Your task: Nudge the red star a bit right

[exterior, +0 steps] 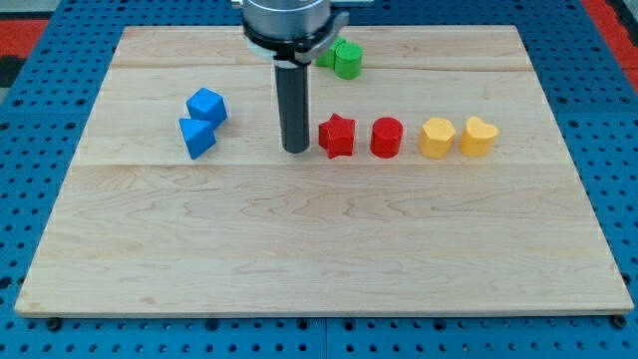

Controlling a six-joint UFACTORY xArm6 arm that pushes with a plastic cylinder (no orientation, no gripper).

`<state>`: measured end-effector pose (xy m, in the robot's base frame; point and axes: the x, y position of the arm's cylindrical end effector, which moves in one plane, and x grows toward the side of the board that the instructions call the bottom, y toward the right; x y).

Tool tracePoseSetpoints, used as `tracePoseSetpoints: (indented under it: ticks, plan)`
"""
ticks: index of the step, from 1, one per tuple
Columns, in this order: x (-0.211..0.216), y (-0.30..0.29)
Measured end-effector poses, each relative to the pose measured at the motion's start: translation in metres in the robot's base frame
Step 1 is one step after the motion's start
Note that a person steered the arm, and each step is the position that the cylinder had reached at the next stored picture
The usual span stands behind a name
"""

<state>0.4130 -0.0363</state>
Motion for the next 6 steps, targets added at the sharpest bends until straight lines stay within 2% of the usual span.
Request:
tracePoseSetpoints:
  ticks: [2,6]
  plan:
    - [-0.033,0.003]
    - [-0.030,0.033]
